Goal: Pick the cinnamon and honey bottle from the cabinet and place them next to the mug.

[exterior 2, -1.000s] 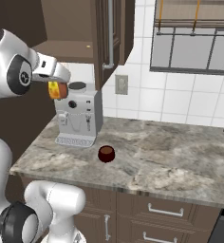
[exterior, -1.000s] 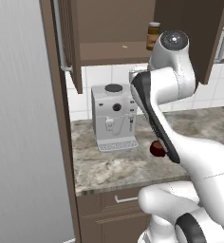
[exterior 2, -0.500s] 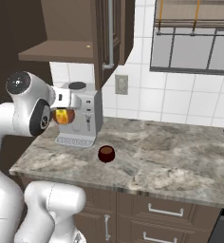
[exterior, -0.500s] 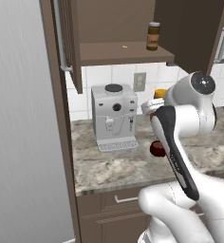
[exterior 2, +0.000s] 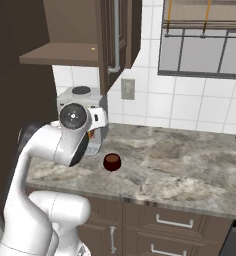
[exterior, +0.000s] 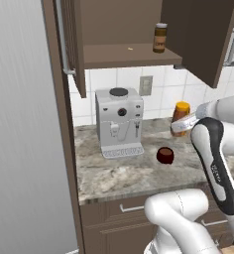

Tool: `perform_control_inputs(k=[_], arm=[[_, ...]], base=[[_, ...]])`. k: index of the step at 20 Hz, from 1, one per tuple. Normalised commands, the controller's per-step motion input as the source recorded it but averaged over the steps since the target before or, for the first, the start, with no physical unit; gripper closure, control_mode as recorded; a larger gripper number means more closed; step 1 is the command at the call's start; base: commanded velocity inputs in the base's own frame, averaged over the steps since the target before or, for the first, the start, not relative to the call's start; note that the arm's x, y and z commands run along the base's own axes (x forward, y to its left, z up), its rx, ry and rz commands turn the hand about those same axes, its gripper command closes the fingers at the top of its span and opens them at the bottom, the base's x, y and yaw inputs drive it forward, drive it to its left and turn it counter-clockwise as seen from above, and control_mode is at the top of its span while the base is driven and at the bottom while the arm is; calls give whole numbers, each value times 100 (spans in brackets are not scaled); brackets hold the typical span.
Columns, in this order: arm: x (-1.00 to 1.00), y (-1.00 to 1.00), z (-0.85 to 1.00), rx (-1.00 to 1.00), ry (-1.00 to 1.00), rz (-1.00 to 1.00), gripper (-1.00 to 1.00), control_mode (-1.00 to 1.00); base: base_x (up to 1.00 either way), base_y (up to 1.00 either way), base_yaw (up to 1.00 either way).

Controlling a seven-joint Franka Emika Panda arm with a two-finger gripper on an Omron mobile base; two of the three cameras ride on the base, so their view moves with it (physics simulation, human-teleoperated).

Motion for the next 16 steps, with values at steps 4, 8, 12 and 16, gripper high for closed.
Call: perform_control_inputs(k=[4,8,12,16], arm=[[0,-45,-9,0,-4,34,100,-100],[0,-38,-11,0,-1,36,100,-100],[18,-38,-2,0,0,31,100,-100],[32,-33,-7,0,0,22,100,-100]], base=[[0,0,0],[0,0,0],[0,0,0],[0,0,0]])
